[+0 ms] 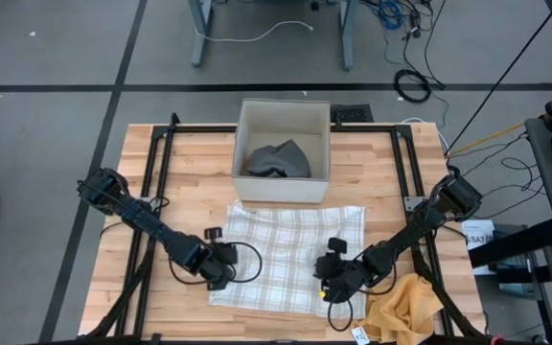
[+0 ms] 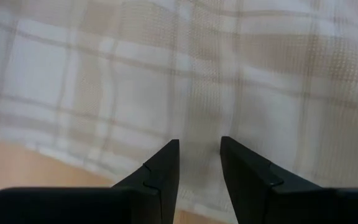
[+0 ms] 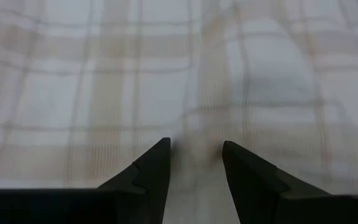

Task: Fold towel
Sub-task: Fold the white patterned towel

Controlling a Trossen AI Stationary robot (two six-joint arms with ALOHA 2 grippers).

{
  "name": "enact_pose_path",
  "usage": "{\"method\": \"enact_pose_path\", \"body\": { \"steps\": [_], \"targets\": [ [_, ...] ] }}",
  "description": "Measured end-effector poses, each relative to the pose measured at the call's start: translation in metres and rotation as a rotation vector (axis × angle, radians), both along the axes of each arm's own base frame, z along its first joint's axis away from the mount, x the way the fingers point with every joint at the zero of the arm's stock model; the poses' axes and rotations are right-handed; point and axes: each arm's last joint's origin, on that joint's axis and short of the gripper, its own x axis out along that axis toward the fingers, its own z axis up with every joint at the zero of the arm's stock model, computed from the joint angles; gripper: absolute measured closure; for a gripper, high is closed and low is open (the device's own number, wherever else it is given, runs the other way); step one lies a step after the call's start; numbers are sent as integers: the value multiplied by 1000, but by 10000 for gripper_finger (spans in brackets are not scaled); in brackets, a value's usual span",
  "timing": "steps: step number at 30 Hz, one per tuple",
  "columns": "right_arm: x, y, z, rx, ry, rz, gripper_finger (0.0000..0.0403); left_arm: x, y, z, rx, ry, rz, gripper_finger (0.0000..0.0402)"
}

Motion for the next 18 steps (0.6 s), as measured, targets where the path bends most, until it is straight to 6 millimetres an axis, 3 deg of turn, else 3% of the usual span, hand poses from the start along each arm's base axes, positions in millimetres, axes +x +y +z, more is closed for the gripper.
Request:
{"method": "enact_pose_path", "body": {
  "steps": [7,12,18],
  "targets": [
    [-2,-1,-2,2,29,-14,264,5,-8,17,79,-51,-12,278],
    [1,1,2,14,-13,12,264,21,-21,30,99,-250,-93,278],
    [7,6,21,29,-140,96,264,43,-32,46,62,-503,-235,278]
  ]
}}
